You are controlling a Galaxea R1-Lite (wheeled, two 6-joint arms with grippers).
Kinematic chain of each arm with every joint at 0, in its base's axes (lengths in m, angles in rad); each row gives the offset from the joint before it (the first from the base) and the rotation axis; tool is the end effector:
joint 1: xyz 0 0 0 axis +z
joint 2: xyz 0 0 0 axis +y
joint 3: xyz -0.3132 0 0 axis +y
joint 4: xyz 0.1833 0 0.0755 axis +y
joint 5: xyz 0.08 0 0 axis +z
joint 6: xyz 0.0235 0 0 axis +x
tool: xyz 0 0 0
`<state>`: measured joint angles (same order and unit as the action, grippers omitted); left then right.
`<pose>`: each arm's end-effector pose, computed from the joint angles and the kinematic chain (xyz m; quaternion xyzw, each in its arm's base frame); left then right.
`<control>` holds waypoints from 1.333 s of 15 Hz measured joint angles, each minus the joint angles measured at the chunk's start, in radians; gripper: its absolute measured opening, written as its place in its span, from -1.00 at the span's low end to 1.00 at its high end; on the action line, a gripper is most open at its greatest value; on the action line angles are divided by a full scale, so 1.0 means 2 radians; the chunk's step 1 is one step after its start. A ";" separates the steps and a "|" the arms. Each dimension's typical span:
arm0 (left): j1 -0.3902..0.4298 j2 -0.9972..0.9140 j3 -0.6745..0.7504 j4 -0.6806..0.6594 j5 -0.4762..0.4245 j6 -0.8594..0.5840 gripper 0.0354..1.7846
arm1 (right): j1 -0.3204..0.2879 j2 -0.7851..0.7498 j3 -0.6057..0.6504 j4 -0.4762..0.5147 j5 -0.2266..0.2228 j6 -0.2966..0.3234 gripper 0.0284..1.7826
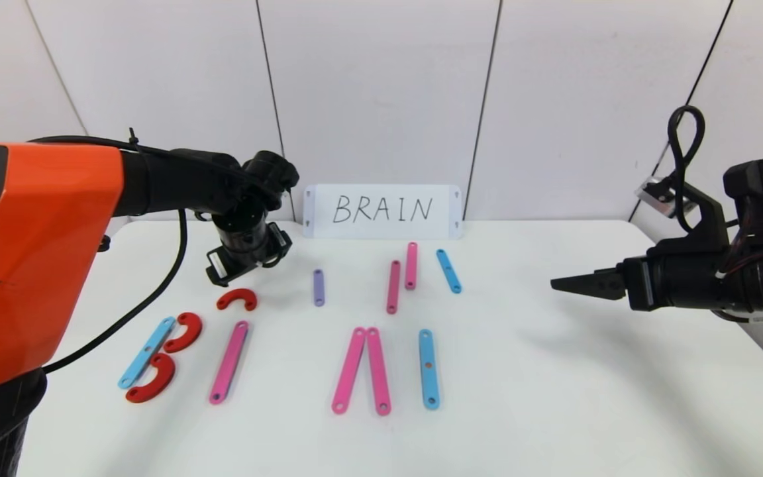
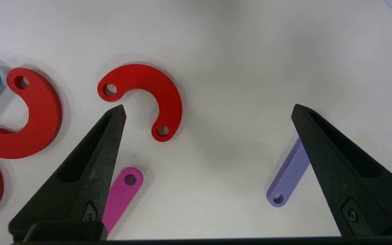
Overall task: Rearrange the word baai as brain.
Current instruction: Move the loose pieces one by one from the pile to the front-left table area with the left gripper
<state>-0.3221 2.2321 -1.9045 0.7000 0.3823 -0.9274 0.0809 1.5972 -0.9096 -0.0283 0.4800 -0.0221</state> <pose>0.4228 -0.1319 0.1725 -0.2377 0.4009 0.2298 0.8544 0.2758 0.0332 0.1933 0.0541 0.3144 0.2654 0.9098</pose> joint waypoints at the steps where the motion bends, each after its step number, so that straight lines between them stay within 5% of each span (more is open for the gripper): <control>1: 0.002 0.002 0.000 0.005 -0.001 -0.003 0.91 | 0.000 0.000 0.000 0.000 0.000 0.000 0.95; 20: 0.031 0.042 0.000 0.009 -0.057 -0.007 0.91 | 0.002 0.001 0.002 0.000 0.000 0.000 0.95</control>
<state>-0.2596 2.3168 -1.9036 0.7183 0.2689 -0.9409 0.0845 1.5996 -0.9064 -0.0283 0.4804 -0.0226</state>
